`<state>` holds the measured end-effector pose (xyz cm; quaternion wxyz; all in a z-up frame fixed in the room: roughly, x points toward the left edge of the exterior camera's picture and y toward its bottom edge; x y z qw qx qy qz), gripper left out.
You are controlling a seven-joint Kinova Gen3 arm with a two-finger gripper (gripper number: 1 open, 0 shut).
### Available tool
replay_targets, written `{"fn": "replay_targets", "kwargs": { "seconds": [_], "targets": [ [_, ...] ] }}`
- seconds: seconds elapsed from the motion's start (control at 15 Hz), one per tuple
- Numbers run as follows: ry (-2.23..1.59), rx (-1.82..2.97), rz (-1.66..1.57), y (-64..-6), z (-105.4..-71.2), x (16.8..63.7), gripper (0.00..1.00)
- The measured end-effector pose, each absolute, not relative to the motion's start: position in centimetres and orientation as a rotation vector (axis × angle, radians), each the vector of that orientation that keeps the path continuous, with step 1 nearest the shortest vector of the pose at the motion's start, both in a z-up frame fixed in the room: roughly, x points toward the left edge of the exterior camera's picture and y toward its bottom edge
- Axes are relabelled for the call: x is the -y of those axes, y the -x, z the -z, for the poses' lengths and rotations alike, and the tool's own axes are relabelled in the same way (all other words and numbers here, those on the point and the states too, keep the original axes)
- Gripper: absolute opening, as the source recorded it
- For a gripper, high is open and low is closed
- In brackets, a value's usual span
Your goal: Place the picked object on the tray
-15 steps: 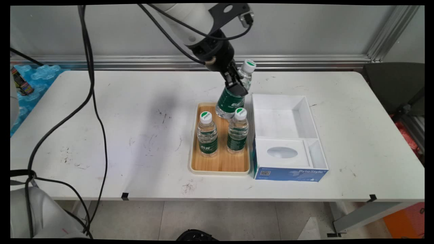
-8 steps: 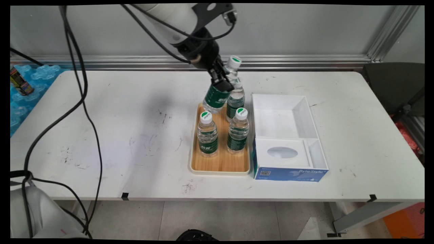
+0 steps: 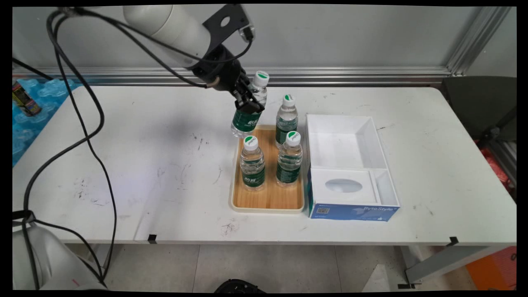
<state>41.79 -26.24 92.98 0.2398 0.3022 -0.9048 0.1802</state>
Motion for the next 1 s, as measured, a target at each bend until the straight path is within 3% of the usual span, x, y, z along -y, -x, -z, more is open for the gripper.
{"fn": "replay_targets", "kwargs": {
  "seconds": [1.0],
  "targets": [
    [-0.72,2.399,-0.467,-44.9,-86.0,28.3,0.0]
  ]
}}
